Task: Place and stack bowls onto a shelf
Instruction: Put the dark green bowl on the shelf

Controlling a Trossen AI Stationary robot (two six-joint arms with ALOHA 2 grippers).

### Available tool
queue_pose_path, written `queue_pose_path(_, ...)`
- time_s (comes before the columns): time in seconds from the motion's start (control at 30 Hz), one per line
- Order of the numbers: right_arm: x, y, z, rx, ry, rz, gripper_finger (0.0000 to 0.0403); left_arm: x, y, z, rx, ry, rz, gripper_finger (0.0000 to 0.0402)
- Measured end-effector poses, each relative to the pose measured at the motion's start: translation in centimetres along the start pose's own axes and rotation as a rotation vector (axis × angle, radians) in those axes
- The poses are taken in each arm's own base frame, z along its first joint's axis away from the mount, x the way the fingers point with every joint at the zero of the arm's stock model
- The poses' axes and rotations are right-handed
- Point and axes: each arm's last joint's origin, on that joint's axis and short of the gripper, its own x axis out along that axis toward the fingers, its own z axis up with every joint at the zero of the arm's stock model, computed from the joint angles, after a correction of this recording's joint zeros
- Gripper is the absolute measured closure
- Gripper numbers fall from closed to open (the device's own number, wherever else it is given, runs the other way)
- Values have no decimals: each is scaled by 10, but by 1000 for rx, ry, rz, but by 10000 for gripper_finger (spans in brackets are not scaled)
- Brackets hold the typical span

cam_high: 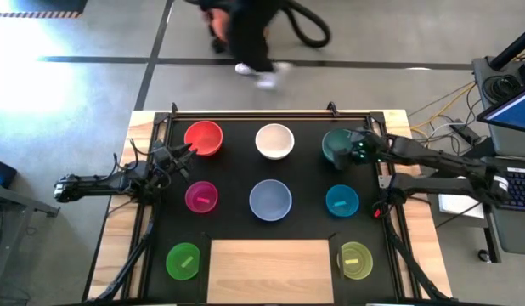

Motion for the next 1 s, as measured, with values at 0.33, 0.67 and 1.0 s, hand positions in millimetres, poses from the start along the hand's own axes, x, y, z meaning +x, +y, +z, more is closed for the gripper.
queue_pose_path(0.33, 24, 4, 2, -49, 84, -42, 234, 0, 0, 0, 0, 0, 0, 275)
queue_pose_path(0.67, 34, 6, 3, -191, 113, -59, 245, 0, 0, 0, 1, 1, 0, 275)
queue_pose_path(1.0, 51, 9, 5, -321, 134, -69, 245, 0, 0, 0, 1, 1, 0, 275)
